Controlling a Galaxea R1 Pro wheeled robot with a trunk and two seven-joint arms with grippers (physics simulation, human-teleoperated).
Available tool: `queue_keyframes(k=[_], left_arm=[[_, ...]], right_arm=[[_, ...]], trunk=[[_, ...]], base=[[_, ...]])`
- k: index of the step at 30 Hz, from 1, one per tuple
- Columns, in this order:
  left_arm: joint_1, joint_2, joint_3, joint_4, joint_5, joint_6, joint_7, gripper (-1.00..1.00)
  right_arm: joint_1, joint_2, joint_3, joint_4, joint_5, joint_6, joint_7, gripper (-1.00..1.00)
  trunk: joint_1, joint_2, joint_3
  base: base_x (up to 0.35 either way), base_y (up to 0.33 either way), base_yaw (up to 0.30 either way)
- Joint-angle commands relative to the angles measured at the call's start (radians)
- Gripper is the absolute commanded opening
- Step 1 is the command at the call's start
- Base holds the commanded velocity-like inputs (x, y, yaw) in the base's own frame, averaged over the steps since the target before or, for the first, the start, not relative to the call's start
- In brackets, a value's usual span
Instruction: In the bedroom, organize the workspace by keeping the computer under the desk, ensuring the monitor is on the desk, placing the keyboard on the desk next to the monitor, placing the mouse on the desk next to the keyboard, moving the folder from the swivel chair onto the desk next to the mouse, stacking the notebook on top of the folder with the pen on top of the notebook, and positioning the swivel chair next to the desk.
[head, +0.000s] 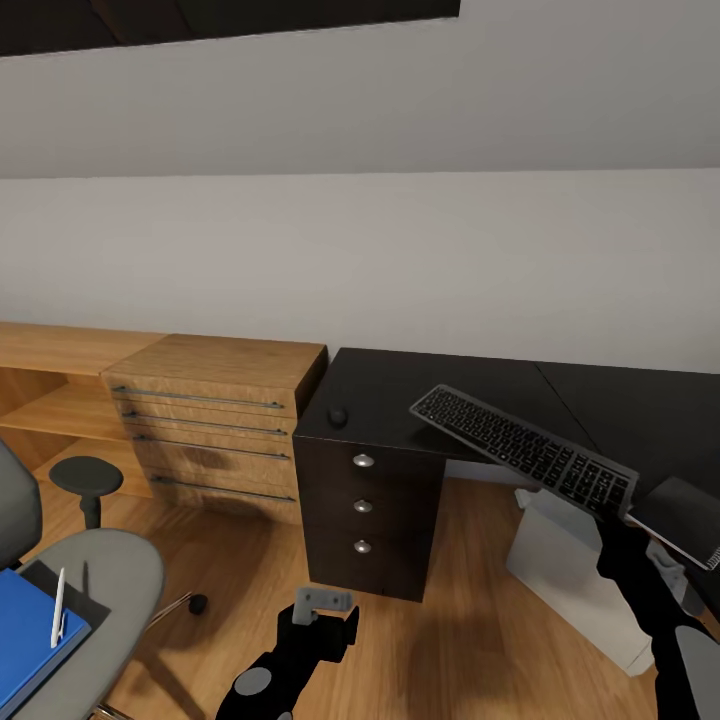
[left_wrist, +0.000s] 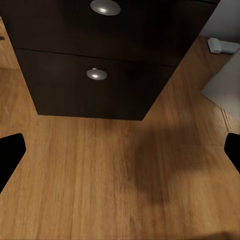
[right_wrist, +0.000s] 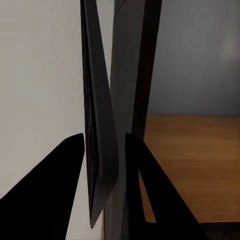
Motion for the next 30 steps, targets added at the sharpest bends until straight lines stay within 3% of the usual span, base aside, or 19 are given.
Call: queue_keyframes(k=[1, 9, 11, 17, 22, 26, 28, 30], left_arm=[[-0.001, 0.000, -0.002, -0.001, 0.011, 0.003, 0.009, 1.00], [-0.001, 0.000, -0.002, -0.001, 0.011, 0.003, 0.009, 1.00], [-0.001, 0.000, -0.002, -0.001, 0.012, 0.003, 0.009, 1.00], [-0.001, -0.001, -0.004, 0.009, 0.012, 0.003, 0.009, 1.00], [-0.001, -0.004, -0.006, 0.043, 0.012, 0.002, 0.009, 1.00], [-0.001, -0.004, -0.006, 0.050, 0.012, 0.002, 0.009, 1.00], [-0.001, -0.004, -0.005, 0.052, 0.012, 0.002, 0.009, 1.00], [-0.001, -0.004, -0.005, 0.052, 0.012, 0.002, 0.009, 1.00]], right_arm=[[-0.001, 0.001, -0.002, -0.001, -0.001, 0.007, 0.001, -1.00], [0.000, 0.014, -0.002, -0.007, 0.021, 0.005, 0.001, -1.00], [0.000, 0.038, -0.002, -0.030, 0.060, 0.003, 0.001, -1.00], [0.001, 0.151, -0.004, -0.100, 0.196, -0.005, 0.006, -1.00], [0.001, 0.184, 0.025, -0.109, 0.221, -0.017, 0.002, -1.00], [0.001, 0.185, 0.137, -0.137, 0.223, -0.100, -0.037, -1.00], [0.001, 0.185, 0.280, -0.181, 0.215, -0.288, -0.152, -1.00], [-0.001, 0.185, 0.377, -0.197, 0.208, -0.427, -0.213, -1.00]], trunk=[[0.000, 0.000, -0.001], [0.000, 0.000, -0.001], [0.000, 0.000, -0.001], [0.000, 0.000, -0.001], [0.000, 0.000, -0.001], [0.000, 0.000, -0.001], [0.000, 0.000, -0.001], [0.000, 0.000, -0.001]], base=[[0.000, 0.000, 0.000], [0.000, 0.000, 0.000], [0.000, 0.000, 0.000], [0.000, 0.000, 0.000], [0.000, 0.000, 0.000], [0.000, 0.000, 0.000], [0.000, 0.000, 0.000], [0.000, 0.000, 0.000]])
